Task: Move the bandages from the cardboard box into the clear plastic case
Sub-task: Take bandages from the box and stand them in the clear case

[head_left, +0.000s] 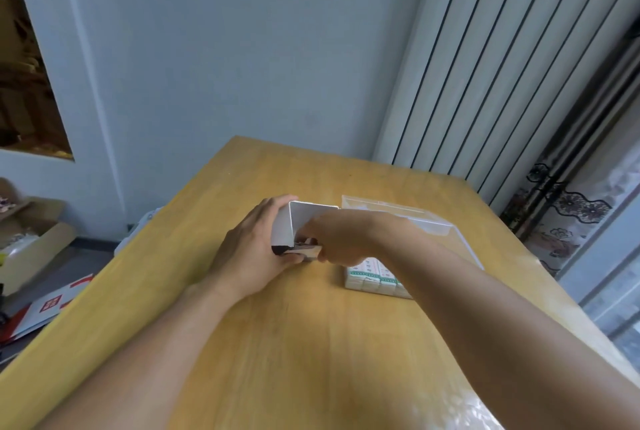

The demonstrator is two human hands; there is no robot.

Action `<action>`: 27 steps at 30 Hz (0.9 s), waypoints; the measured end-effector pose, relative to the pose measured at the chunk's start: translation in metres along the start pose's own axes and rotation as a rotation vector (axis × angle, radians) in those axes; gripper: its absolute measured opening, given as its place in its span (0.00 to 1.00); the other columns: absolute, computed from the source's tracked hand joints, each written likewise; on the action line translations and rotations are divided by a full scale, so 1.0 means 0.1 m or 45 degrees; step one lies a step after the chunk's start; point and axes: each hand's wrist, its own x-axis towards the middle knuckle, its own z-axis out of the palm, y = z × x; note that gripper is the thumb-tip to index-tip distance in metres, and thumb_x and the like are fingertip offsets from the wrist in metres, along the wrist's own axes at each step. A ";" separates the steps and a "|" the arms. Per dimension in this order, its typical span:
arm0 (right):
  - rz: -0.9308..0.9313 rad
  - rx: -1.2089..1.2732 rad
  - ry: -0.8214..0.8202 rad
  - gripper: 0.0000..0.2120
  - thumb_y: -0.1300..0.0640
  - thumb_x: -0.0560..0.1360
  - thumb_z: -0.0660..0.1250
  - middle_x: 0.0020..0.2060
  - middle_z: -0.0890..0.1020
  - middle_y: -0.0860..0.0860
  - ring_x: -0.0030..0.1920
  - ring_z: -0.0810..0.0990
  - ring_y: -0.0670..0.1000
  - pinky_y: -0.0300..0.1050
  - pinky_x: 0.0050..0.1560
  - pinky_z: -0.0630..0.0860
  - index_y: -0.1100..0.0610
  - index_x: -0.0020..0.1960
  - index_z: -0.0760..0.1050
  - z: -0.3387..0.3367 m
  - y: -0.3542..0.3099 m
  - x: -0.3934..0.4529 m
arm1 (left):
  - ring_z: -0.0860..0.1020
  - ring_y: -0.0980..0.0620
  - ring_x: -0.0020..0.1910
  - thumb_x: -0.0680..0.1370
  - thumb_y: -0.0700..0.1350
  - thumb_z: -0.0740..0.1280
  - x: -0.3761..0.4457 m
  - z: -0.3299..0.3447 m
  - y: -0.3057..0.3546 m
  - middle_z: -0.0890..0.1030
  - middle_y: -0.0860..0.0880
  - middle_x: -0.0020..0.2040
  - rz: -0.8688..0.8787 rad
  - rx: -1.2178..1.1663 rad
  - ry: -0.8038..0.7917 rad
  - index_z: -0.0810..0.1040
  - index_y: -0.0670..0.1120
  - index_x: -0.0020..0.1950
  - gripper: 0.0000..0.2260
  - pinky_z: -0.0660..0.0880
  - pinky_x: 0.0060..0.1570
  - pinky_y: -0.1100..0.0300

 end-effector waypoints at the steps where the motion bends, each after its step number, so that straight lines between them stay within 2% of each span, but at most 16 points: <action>1: -0.013 0.030 0.014 0.15 0.60 0.79 0.66 0.51 0.81 0.49 0.51 0.79 0.56 0.49 0.48 0.75 0.48 0.63 0.77 -0.02 0.02 0.00 | 0.73 0.58 0.60 0.67 0.50 0.82 0.01 0.00 0.00 0.72 0.64 0.66 -0.007 0.003 -0.011 0.66 0.61 0.73 0.39 0.75 0.57 0.55; 5: -0.046 0.156 0.155 0.19 0.59 0.80 0.68 0.51 0.80 0.48 0.47 0.77 0.52 0.44 0.42 0.72 0.41 0.66 0.78 -0.11 0.14 -0.03 | 0.72 0.57 0.59 0.66 0.49 0.82 0.03 -0.03 -0.01 0.71 0.65 0.64 -0.081 0.017 -0.046 0.64 0.61 0.73 0.41 0.73 0.55 0.57; 9: -0.029 0.300 0.364 0.20 0.64 0.80 0.65 0.56 0.84 0.48 0.51 0.81 0.52 0.53 0.49 0.81 0.41 0.63 0.81 -0.18 0.24 -0.05 | 0.74 0.56 0.58 0.64 0.49 0.84 0.07 -0.01 -0.09 0.75 0.62 0.61 -0.203 -0.114 -0.070 0.64 0.63 0.70 0.41 0.75 0.55 0.58; 11: -0.002 0.409 0.501 0.21 0.65 0.80 0.62 0.59 0.84 0.49 0.52 0.82 0.52 0.55 0.46 0.82 0.44 0.63 0.81 -0.20 0.29 -0.08 | 0.76 0.57 0.59 0.63 0.48 0.85 0.08 0.00 -0.14 0.77 0.62 0.60 -0.267 -0.233 -0.061 0.66 0.62 0.69 0.41 0.75 0.54 0.60; 13: 0.037 0.542 0.648 0.20 0.66 0.81 0.62 0.58 0.84 0.49 0.50 0.84 0.51 0.51 0.42 0.83 0.47 0.63 0.81 -0.18 0.37 -0.12 | 0.76 0.58 0.61 0.62 0.49 0.86 0.08 -0.01 -0.18 0.77 0.61 0.62 -0.352 -0.331 -0.075 0.64 0.61 0.74 0.47 0.74 0.57 0.62; 16: 0.096 0.974 0.816 0.15 0.65 0.81 0.64 0.55 0.85 0.54 0.45 0.86 0.50 0.47 0.47 0.84 0.53 0.65 0.79 -0.07 0.53 -0.21 | 0.65 0.58 0.73 0.59 0.56 0.85 0.10 -0.06 -0.14 0.65 0.59 0.75 -0.451 -0.363 -0.109 0.50 0.58 0.82 0.61 0.65 0.69 0.60; 17: 0.102 1.216 0.853 0.12 0.65 0.81 0.65 0.54 0.85 0.56 0.45 0.87 0.51 0.47 0.48 0.84 0.56 0.63 0.78 -0.01 0.56 -0.26 | 0.62 0.57 0.76 0.61 0.59 0.84 0.08 -0.10 -0.10 0.62 0.56 0.78 -0.448 -0.336 -0.017 0.50 0.56 0.83 0.59 0.62 0.71 0.59; 18: 0.094 1.481 0.887 0.09 0.65 0.80 0.66 0.53 0.85 0.58 0.45 0.87 0.53 0.46 0.47 0.84 0.59 0.60 0.77 0.03 0.64 -0.36 | 0.61 0.54 0.77 0.64 0.62 0.81 0.10 -0.13 0.01 0.62 0.53 0.78 -0.351 -0.276 0.164 0.55 0.53 0.82 0.54 0.61 0.73 0.58; 20: 0.020 1.932 0.817 0.07 0.66 0.79 0.68 0.51 0.85 0.60 0.47 0.86 0.55 0.43 0.46 0.82 0.63 0.56 0.74 0.11 0.61 -0.47 | 0.70 0.47 0.72 0.72 0.61 0.73 0.03 -0.28 0.17 0.73 0.47 0.71 0.059 -0.136 0.603 0.71 0.42 0.74 0.36 0.66 0.70 0.55; 21: -0.048 2.126 0.750 0.07 0.67 0.78 0.68 0.50 0.85 0.60 0.47 0.85 0.55 0.42 0.46 0.82 0.64 0.56 0.73 0.14 0.61 -0.54 | 0.75 0.46 0.66 0.74 0.59 0.70 0.01 -0.31 0.31 0.77 0.47 0.65 0.245 -0.118 0.732 0.75 0.39 0.67 0.29 0.69 0.67 0.53; 22: -0.134 2.311 0.676 0.08 0.67 0.78 0.67 0.48 0.85 0.59 0.47 0.85 0.55 0.41 0.48 0.82 0.65 0.56 0.73 0.17 0.62 -0.61 | 0.77 0.48 0.63 0.75 0.58 0.69 -0.01 -0.28 0.46 0.79 0.49 0.62 0.336 -0.193 0.734 0.77 0.41 0.63 0.25 0.71 0.65 0.54; 23: -0.219 2.468 0.600 0.09 0.68 0.78 0.67 0.48 0.84 0.59 0.47 0.85 0.54 0.41 0.49 0.82 0.65 0.57 0.73 0.18 0.62 -0.68 | 0.78 0.52 0.63 0.74 0.60 0.69 0.00 -0.24 0.65 0.80 0.53 0.61 0.310 -0.346 0.615 0.77 0.45 0.62 0.24 0.72 0.64 0.56; 24: -0.296 2.576 0.540 0.10 0.68 0.77 0.67 0.49 0.83 0.59 0.47 0.84 0.53 0.40 0.50 0.82 0.66 0.58 0.74 0.19 0.65 -0.75 | 0.77 0.56 0.64 0.72 0.64 0.70 0.04 -0.15 0.89 0.81 0.58 0.61 0.199 -0.554 0.405 0.76 0.49 0.63 0.26 0.71 0.65 0.60; 26: -0.381 2.632 0.464 0.12 0.68 0.76 0.67 0.51 0.81 0.60 0.48 0.82 0.52 0.39 0.50 0.81 0.67 0.58 0.76 0.22 0.69 -0.82 | 0.77 0.59 0.65 0.65 0.72 0.72 0.16 0.06 1.28 0.82 0.59 0.62 -0.074 -0.942 0.016 0.75 0.53 0.66 0.36 0.72 0.65 0.61; 27: -0.391 2.607 0.454 0.12 0.69 0.75 0.67 0.51 0.80 0.60 0.47 0.82 0.52 0.39 0.49 0.82 0.68 0.59 0.76 0.23 0.68 -0.82 | 0.79 0.59 0.63 0.64 0.74 0.72 0.24 0.17 1.41 0.83 0.57 0.60 -0.180 -1.062 -0.052 0.77 0.54 0.65 0.36 0.74 0.62 0.59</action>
